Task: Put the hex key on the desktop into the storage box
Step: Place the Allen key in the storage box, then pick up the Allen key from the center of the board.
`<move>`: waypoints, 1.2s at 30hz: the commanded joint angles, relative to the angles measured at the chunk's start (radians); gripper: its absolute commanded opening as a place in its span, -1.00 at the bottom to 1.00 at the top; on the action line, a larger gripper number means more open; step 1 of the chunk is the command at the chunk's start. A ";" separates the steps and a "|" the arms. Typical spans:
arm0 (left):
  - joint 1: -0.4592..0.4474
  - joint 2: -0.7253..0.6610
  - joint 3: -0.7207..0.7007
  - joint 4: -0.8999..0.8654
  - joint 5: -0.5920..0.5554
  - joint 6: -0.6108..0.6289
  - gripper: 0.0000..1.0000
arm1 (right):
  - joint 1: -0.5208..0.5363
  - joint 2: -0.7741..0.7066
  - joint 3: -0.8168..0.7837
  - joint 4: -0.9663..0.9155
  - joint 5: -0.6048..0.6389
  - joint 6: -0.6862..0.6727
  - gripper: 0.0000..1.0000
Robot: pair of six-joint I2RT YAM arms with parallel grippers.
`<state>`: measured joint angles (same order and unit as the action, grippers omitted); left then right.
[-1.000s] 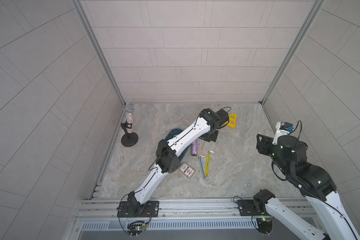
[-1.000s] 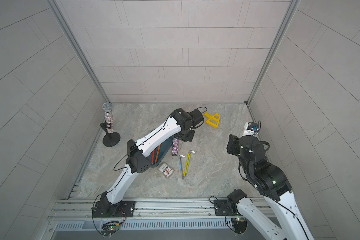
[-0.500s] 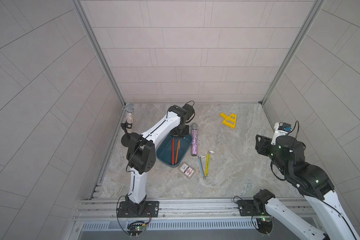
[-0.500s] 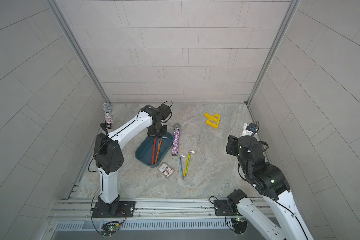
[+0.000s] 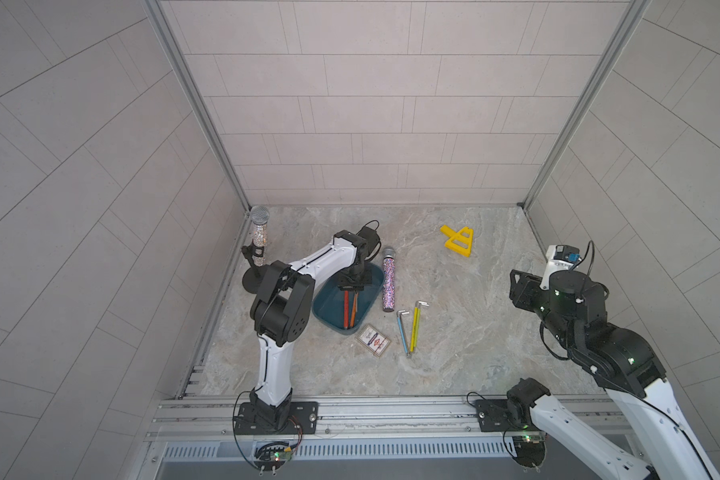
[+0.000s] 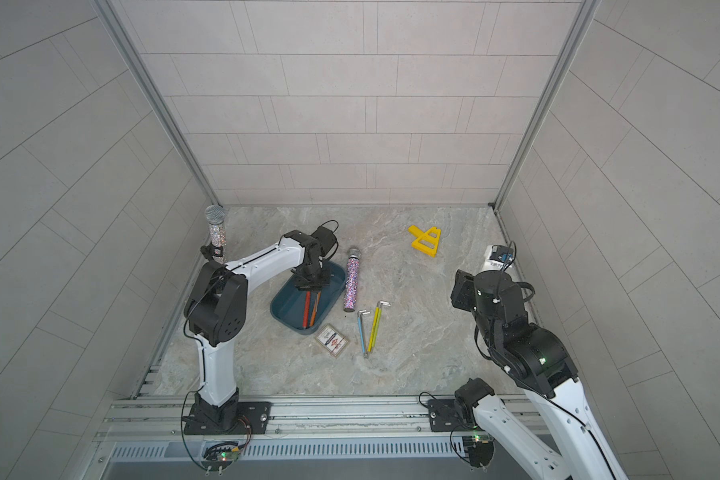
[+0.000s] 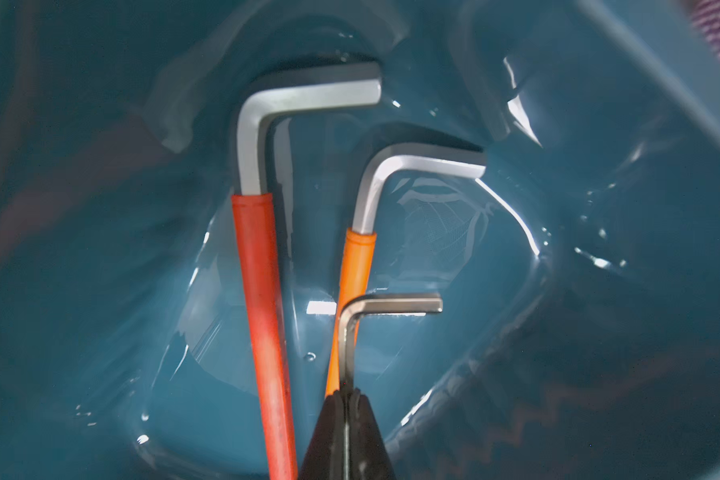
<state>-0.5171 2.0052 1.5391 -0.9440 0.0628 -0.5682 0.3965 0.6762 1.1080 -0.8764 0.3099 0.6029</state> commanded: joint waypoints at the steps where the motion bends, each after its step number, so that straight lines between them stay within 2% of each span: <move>1: 0.003 0.018 -0.019 0.026 -0.019 -0.009 -0.84 | 0.002 0.003 -0.008 0.009 -0.004 0.004 0.10; 3: 0.003 0.022 -0.024 0.030 -0.021 -0.007 -0.75 | 0.002 0.004 -0.011 0.011 -0.008 0.008 0.10; 13: -0.001 0.019 -0.029 0.033 -0.024 0.004 -0.69 | 0.002 0.008 -0.009 0.013 -0.010 0.005 0.10; 20: -0.010 0.015 -0.025 0.026 -0.011 0.015 -0.50 | 0.002 0.013 0.000 0.010 -0.011 0.003 0.10; 26: -0.019 -0.044 -0.014 0.018 -0.023 0.011 -0.51 | 0.002 0.011 0.002 0.007 -0.010 0.003 0.10; 31: -0.075 -0.103 0.017 -0.007 -0.016 -0.006 -0.47 | 0.002 0.016 0.003 0.009 -0.011 0.003 0.10; 36: -0.182 -0.138 0.056 -0.012 -0.018 -0.057 -0.43 | 0.002 0.016 0.004 0.014 -0.012 0.006 0.10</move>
<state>-0.6434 1.9034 1.5566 -0.9310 0.0555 -0.5884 0.3965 0.6891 1.1046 -0.8719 0.2951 0.6033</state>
